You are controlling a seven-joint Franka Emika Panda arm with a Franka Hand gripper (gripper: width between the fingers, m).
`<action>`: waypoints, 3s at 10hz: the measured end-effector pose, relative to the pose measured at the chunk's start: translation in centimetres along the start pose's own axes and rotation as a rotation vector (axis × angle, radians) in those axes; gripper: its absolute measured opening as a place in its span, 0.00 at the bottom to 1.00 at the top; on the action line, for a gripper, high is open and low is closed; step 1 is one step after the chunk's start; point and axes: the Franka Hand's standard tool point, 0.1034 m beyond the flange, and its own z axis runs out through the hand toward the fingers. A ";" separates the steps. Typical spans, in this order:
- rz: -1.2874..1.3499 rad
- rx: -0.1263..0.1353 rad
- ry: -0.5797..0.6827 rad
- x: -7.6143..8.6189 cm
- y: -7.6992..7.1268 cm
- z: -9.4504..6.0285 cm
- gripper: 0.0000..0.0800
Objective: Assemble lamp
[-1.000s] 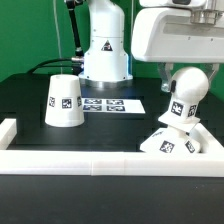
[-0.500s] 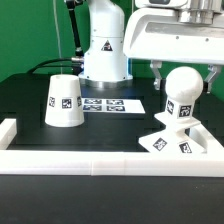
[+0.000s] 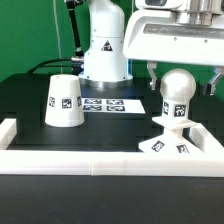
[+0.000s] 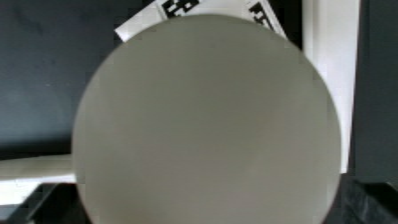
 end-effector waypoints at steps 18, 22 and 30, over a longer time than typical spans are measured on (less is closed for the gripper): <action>-0.052 0.084 0.028 -8.8 14.3 -4.3 0.87; -0.050 0.090 0.017 -9.3 15.3 -3.7 0.87; -0.097 0.086 -0.019 -17.3 18.6 -1.3 0.87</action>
Offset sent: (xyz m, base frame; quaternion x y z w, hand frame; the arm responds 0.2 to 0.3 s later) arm -0.0326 -0.0117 0.0188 -0.0090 0.0255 -0.0620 0.9977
